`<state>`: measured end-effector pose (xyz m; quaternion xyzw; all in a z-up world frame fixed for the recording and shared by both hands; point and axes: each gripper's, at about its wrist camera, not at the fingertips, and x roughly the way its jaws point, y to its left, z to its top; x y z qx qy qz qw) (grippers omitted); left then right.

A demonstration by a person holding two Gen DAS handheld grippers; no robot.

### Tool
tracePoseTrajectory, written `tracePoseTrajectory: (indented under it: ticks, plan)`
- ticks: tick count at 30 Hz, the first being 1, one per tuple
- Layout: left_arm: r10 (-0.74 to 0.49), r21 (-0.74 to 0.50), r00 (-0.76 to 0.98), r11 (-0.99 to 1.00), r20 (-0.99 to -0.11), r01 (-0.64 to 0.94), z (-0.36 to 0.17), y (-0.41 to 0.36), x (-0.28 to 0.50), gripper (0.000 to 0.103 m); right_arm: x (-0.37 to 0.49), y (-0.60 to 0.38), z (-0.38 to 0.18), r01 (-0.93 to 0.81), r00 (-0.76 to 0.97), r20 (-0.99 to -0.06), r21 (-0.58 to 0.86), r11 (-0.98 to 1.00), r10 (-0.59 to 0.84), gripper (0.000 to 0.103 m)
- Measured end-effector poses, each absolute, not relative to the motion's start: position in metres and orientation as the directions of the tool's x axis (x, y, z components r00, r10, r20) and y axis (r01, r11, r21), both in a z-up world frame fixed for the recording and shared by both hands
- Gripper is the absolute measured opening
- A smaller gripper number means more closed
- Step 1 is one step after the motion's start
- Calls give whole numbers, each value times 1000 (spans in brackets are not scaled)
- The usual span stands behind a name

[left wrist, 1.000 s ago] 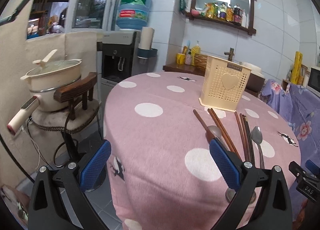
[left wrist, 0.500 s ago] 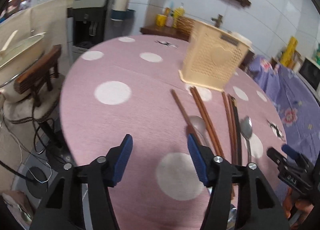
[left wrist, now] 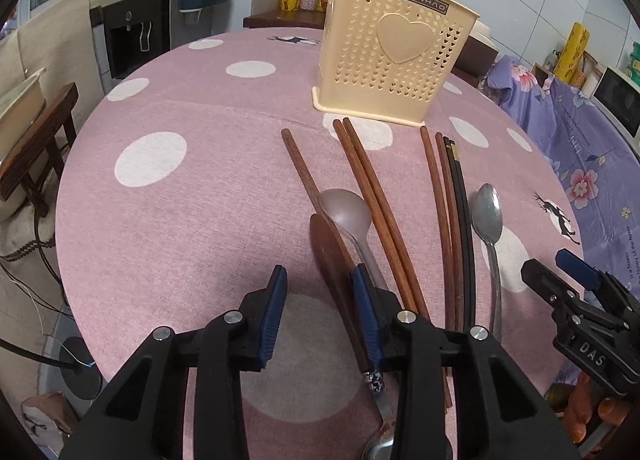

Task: Organize utensils
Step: 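Close the left tool on the wooden spoon handle while the right tool grips the metal spoon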

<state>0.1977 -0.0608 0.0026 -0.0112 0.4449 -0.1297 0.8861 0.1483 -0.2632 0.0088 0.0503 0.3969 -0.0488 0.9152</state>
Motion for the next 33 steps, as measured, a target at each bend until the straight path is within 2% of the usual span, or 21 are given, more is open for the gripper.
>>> tracePoseTrajectory:
  ticks: [4,13,25,33]
  plan:
    - [-225,-118,575,969,-786,219,3,-61,198,28,149,-263,9,129,682,-729,41,991,-59,74]
    - [-219,-121,572,971,-791,205,3,-57,207,21,160,-261,10,139,665,-745,68,988,-42,74]
    - [-223,-110,575,968,-787,224,2,-57,218,20,196,-240,-5,199,566,-817,8,980,-109,66]
    - [-231,-118,573,966,-786,228,2,-55,224,20,212,-243,-5,234,561,-819,19,972,-120,62]
